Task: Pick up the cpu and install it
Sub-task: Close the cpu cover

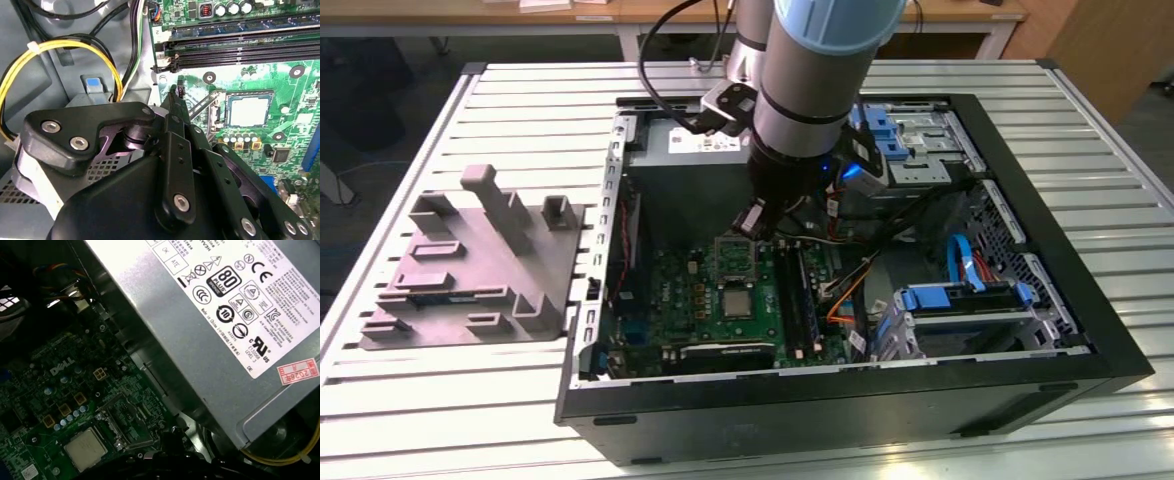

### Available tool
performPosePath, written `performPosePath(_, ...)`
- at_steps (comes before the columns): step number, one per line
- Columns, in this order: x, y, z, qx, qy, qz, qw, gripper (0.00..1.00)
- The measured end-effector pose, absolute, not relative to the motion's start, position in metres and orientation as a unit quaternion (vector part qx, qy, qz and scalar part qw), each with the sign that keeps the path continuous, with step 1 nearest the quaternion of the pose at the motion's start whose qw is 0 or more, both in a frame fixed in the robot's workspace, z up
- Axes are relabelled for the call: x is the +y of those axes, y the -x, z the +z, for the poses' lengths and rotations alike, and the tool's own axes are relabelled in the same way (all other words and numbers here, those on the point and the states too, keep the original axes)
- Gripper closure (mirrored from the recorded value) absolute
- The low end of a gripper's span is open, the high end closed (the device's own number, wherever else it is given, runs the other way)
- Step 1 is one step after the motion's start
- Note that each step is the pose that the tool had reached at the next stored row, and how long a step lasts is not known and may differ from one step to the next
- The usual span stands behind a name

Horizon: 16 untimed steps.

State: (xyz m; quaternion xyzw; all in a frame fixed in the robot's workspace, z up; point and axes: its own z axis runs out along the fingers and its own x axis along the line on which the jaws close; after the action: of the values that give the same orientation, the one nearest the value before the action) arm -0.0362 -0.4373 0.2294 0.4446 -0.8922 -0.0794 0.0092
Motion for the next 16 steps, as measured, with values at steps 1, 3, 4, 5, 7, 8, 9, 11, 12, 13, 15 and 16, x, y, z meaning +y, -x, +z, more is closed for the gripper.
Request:
performPosePath(1,-0.4373,0.0362,0.2298,-0.891,-0.448,-0.079,0.009,0.89)
performPosePath(3,-0.4373,0.0363,0.2305,-0.888,-0.454,-0.079,0.010,0.89)
performPosePath(4,-0.4374,0.0363,0.2310,-0.887,-0.455,-0.079,0.010,0.89)
performPosePath(5,-0.4374,0.0364,0.2316,-0.886,-0.457,-0.079,0.010,0.89)
performPosePath(7,-0.4373,0.0367,0.2321,-0.885,-0.458,-0.079,0.010,0.89)
performPosePath(8,-0.4373,0.0368,0.2322,-0.885,-0.458,-0.079,0.010,0.89)
performPosePath(9,-0.4373,0.0369,0.2322,-0.885,-0.458,-0.079,0.010,0.89)
performPosePath(11,-0.4373,0.0369,0.2324,-0.885,-0.458,-0.079,0.010,0.89)
performPosePath(12,-0.4373,0.0370,0.2324,-0.885,-0.458,-0.079,0.010,0.89)
performPosePath(13,-0.4373,0.0370,0.2324,-0.885,-0.458,-0.079,0.010,0.89)
performPosePath(15,-0.4373,0.0371,0.2324,-0.885,-0.458,-0.079,0.010,0.89)
performPosePath(16,-0.4373,0.0374,0.2324,-0.885,-0.459,-0.079,0.010,0.89)
